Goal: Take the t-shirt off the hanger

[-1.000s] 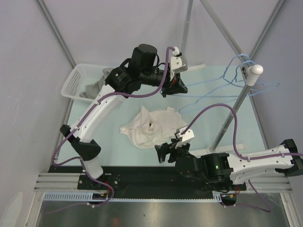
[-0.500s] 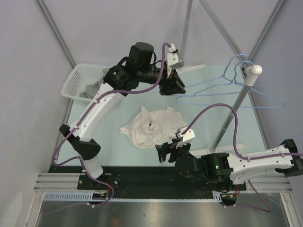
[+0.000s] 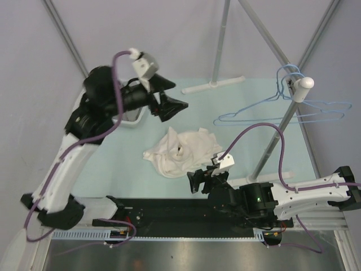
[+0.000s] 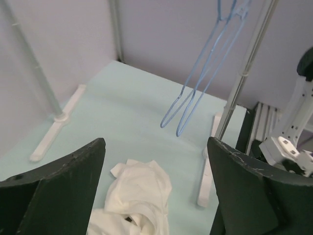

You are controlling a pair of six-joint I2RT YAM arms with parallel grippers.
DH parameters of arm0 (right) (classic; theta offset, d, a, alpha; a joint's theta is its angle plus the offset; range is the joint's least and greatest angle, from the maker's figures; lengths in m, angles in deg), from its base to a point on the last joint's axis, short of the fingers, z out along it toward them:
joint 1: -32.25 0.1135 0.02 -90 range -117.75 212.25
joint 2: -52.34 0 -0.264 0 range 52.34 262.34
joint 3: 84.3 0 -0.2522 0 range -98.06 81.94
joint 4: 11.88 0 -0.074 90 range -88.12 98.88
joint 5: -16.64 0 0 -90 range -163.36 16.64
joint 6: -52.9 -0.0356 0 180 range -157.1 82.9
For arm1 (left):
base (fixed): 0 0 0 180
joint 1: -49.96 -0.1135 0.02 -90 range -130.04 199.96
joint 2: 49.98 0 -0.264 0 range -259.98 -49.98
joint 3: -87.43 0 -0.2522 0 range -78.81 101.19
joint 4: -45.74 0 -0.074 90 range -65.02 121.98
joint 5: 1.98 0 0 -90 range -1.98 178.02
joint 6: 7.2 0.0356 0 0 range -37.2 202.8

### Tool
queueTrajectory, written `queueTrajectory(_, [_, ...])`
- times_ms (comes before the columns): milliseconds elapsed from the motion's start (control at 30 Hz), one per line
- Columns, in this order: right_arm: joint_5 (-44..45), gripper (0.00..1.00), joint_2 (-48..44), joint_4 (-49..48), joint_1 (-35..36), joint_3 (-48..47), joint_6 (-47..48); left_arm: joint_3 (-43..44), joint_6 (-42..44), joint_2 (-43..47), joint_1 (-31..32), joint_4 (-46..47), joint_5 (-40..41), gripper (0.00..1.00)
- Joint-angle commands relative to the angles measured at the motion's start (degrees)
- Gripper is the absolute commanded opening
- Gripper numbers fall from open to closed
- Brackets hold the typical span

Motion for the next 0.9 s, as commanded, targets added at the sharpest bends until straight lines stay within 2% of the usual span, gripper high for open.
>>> queueTrajectory(0, [4.3, 0.82, -1.4, 1.3, 0.3, -1.3, -4.1, -14.5, -12.1, 15.3, -0.6, 4.8, 18.2, 0.91])
queueTrajectory(33, [4.2, 0.82, -1.5, 1.6, 0.2, -1.2, -4.4, -17.4, -13.4, 17.4, -0.6, 4.8, 19.1, 0.91])
queueTrajectory(67, [4.2, 0.82, -1.7, 2.2, 0.0, -1.2, -4.9, -20.2, -15.6, 19.6, -0.6, 4.3, 19.9, 0.99])
queueTrajectory(100, [4.2, 0.82, -2.0, 2.6, 0.1, -1.2, -5.3, -25.3, -16.3, 21.2, -0.6, 3.5, 21.0, 1.00])
queueTrajectory(233, [4.9, 0.82, -2.8, 5.0, -0.5, -0.8, -8.2, -35.9, -22.5, 27.0, -0.7, -4.4, 28.3, 1.00])
queueTrajectory(367, [4.3, 0.82, -3.9, 6.4, -1.9, 0.2, -11.0, -49.8, -29.4, 29.6, -0.6, -5.8, 33.1, 1.00])
queueTrajectory(467, [3.7, 0.82, -4.1, 6.8, -2.3, 0.2, -11.7, -54.2, -32.9, 28.4, -0.7, -6.1, 34.4, 1.00])
queueTrajectory(567, [3.6, 0.82, -3.9, 7.2, -2.4, 0.1, -12.2, -59.2, -34.5, 27.0, -0.5, -0.6, 32.2, 1.00])
queueTrajectory(700, [3.4, 0.82, -3.9, 8.1, -2.3, 0.0, -13.4, -62.1, -35.9, 23.5, -0.2, 7.5, 33.9, 1.00])
queueTrajectory(867, [3.5, 0.82, -4.2, 8.7, -2.3, -0.1, -14.1, -62.5, -35.3, 14.6, -0.2, 17.1, 25.8, 1.00])
